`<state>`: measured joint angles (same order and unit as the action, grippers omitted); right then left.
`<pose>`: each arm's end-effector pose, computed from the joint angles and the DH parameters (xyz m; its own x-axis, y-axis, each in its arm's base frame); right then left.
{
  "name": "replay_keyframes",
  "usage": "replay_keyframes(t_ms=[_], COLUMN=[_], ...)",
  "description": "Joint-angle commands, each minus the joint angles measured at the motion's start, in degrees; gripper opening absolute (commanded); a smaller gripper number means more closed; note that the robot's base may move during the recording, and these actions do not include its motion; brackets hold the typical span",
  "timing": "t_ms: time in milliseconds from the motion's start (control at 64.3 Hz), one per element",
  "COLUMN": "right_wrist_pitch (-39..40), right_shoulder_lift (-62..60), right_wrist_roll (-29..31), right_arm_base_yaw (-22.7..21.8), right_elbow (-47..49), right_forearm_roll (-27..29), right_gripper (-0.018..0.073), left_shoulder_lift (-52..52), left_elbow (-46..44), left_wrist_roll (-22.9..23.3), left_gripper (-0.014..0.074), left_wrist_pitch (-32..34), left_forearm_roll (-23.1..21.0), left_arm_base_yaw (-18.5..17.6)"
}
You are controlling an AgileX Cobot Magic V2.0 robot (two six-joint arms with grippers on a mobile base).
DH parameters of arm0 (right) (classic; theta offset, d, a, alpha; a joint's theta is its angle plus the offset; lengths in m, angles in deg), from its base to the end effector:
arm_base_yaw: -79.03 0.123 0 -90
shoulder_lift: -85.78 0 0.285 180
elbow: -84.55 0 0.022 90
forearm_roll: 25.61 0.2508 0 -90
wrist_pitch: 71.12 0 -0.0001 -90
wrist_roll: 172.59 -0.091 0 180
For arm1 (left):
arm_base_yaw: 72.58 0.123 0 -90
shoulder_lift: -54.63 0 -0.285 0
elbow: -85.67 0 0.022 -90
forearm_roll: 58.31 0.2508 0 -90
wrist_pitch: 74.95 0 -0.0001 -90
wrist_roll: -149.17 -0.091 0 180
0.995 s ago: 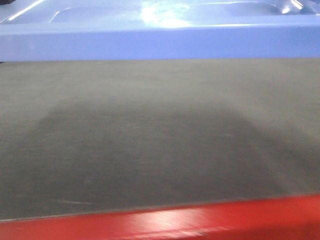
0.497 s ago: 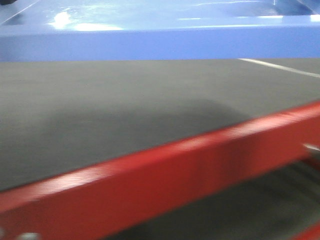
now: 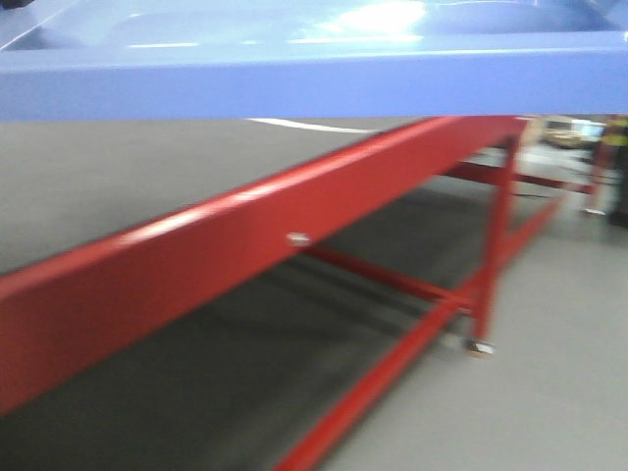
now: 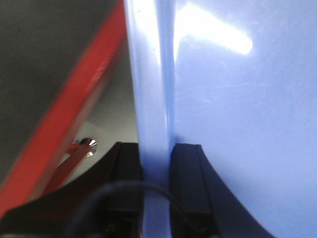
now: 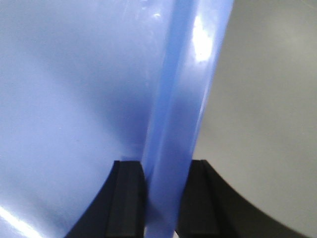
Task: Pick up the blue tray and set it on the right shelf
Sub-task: 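Hold the tray with both grippers while the base backs away, then carry the tray with both grippers while driving to the shelving rack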
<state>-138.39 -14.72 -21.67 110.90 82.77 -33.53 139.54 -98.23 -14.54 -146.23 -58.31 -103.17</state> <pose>0.2098 0.1168 0.3861 -0.8546 -0.0192 -0.5190 -0.1028 0.9858 0.1328 0.2249 -0.1329 0.3872 -0.8743 0.1910 -0.4463 0.2747 0.9526 -0.1304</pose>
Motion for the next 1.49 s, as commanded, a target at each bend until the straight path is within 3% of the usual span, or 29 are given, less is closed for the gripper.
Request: replay_keyframes(t_ms=[0,1477], right_wrist_pitch=[3.4,3.4], right_shoulder_lift=[-1.6,-1.6], right_wrist_roll=[1.72,1.72], right_arm_base_yaw=[0.17,0.17], right_elbow=[1.63,1.63], right_forearm_roll=[-1.25,-1.25], right_gripper=[0.0056,0.0056], left_shoulder_lift=[-1.82,-1.82], left_elbow=[-1.27,-1.27], left_wrist_roll=[-1.52,-1.52], left_gripper=[-0.0048,-0.0048], left_wrist_pitch=[-5.31,-5.31], left_forearm_roll=[-0.69,-0.69], left_arm_base_yaw=[-0.88,-0.88])
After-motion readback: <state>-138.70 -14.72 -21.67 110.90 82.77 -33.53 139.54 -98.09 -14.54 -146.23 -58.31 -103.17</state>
